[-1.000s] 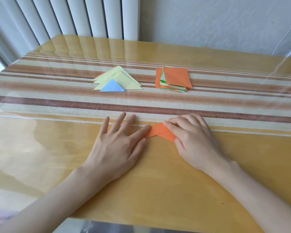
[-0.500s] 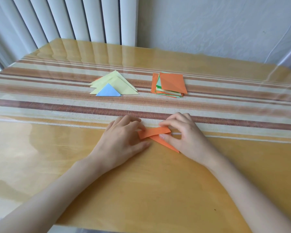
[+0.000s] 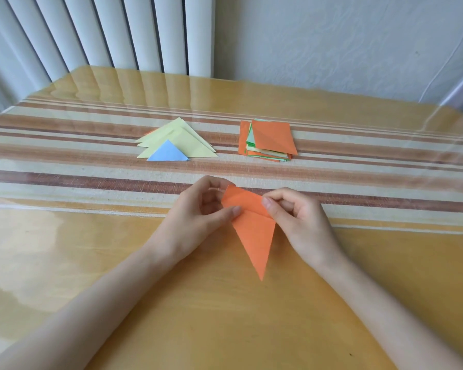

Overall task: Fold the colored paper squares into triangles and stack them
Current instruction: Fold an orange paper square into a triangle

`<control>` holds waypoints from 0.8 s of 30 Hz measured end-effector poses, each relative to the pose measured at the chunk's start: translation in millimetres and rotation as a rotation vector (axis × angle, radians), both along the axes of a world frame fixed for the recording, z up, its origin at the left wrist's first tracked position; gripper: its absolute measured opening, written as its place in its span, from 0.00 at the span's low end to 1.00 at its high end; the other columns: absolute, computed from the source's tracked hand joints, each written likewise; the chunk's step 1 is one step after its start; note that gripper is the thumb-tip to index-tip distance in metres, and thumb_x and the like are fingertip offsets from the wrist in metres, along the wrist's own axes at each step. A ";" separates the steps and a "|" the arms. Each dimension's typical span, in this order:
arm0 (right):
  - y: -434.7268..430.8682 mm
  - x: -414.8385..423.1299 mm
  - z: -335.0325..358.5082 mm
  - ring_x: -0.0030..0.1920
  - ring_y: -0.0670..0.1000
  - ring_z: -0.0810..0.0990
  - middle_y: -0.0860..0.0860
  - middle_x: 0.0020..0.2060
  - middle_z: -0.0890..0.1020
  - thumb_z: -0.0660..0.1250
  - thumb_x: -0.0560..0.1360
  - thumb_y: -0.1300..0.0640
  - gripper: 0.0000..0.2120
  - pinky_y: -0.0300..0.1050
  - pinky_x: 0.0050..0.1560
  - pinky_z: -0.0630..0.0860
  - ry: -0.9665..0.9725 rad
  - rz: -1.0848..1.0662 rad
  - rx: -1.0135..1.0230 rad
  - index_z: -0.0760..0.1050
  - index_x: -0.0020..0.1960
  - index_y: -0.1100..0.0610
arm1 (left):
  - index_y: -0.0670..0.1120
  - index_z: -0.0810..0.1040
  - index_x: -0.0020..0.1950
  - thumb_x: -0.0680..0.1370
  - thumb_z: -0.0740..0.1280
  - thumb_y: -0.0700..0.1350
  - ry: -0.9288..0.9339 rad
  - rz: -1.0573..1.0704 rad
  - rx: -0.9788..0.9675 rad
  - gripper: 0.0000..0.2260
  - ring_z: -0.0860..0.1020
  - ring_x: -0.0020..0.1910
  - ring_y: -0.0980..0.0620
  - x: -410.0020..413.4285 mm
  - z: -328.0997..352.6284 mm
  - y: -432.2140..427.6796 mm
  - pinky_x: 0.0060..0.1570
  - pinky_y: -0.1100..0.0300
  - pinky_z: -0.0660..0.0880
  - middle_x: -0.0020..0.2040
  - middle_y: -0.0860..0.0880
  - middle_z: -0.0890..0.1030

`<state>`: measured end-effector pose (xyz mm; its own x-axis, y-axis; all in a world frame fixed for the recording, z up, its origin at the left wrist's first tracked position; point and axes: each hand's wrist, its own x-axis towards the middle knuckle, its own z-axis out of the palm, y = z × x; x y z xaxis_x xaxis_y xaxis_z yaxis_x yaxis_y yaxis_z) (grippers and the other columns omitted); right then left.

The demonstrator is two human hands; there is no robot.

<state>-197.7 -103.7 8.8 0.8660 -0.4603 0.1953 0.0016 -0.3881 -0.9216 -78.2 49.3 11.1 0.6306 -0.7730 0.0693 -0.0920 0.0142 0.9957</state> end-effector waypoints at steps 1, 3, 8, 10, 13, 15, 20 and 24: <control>0.8 -0.3 0.9 0.38 0.48 0.79 0.54 0.37 0.84 0.66 0.78 0.60 0.03 0.43 0.44 0.73 0.000 -0.007 0.072 0.79 0.48 0.56 | 0.45 0.75 0.52 0.71 0.74 0.41 0.026 -0.005 -0.023 0.13 0.80 0.42 0.53 0.1 0.7 0.0 0.47 0.61 0.78 0.40 0.52 0.82; 2.3 -0.7 0.8 0.40 0.48 0.82 0.54 0.39 0.85 0.67 0.77 0.61 0.06 0.41 0.47 0.74 0.014 -0.008 0.141 0.78 0.53 0.55 | 0.43 0.73 0.55 0.72 0.71 0.35 0.063 0.020 -0.032 0.14 0.80 0.41 0.52 0.3 2.1 0.0 0.46 0.62 0.78 0.39 0.51 0.83; 5.7 -0.6 -0.1 0.39 0.39 0.77 0.44 0.40 0.82 0.68 0.74 0.54 0.06 0.30 0.42 0.69 0.043 0.011 -0.009 0.79 0.51 0.51 | 0.43 0.75 0.52 0.73 0.71 0.35 0.060 0.090 0.035 0.11 0.81 0.39 0.52 1.9 6.9 -0.7 0.47 0.49 0.78 0.37 0.50 0.83; 3.9 -0.8 3.0 0.39 0.37 0.76 0.43 0.41 0.81 0.68 0.73 0.52 0.08 0.28 0.42 0.67 0.060 0.027 -0.030 0.80 0.52 0.50 | 0.43 0.76 0.50 0.71 0.72 0.36 0.042 0.036 0.043 0.11 0.81 0.40 0.51 0.5 8.6 0.5 0.49 0.46 0.77 0.37 0.50 0.83; 1.7 -1.5 9.1 0.36 0.38 0.74 0.44 0.38 0.81 0.69 0.76 0.57 0.06 0.28 0.39 0.67 0.087 0.103 0.025 0.79 0.51 0.48 | 0.46 0.70 0.52 0.67 0.73 0.43 0.051 -0.060 0.078 0.17 0.79 0.39 0.46 -3.1 8.5 2.3 0.48 0.40 0.75 0.36 0.50 0.82; 1.4 -2.6 9.6 0.37 0.37 0.74 0.45 0.38 0.81 0.70 0.75 0.60 0.06 0.28 0.41 0.67 0.111 0.130 0.006 0.80 0.49 0.50 | 0.48 0.68 0.52 0.68 0.73 0.44 0.045 -0.126 0.082 0.18 0.78 0.39 0.46 -4.2 6.1 2.6 0.46 0.43 0.75 0.38 0.47 0.82; 1.3 -0.8 -0.7 0.49 0.42 0.71 0.42 0.40 0.77 0.73 0.72 0.60 0.08 0.28 0.52 0.63 0.166 0.015 -0.342 0.76 0.40 0.48 | 0.49 0.70 0.53 0.74 0.73 0.42 -0.569 -0.098 0.197 0.14 0.76 0.44 0.59 -1.1 -8.0 5.4 0.43 0.71 0.69 0.48 0.55 0.78; 2.4 0.6 -8.3 0.53 0.47 0.67 0.48 0.45 0.76 0.73 0.72 0.58 0.04 0.28 0.56 0.61 0.183 -0.022 -0.488 0.79 0.44 0.52 | 0.48 0.78 0.49 0.76 0.61 0.56 -1.141 0.011 0.300 0.13 0.71 0.45 0.51 1.8 -15.7 15.9 0.45 0.57 0.69 0.47 0.53 0.73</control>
<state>-197.1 -101.3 0.5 0.8974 -0.3716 0.2377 -0.1555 -0.7708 -0.6178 -76.4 65.1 -4.7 0.3279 -0.8494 0.4135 -0.9297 -0.2125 0.3007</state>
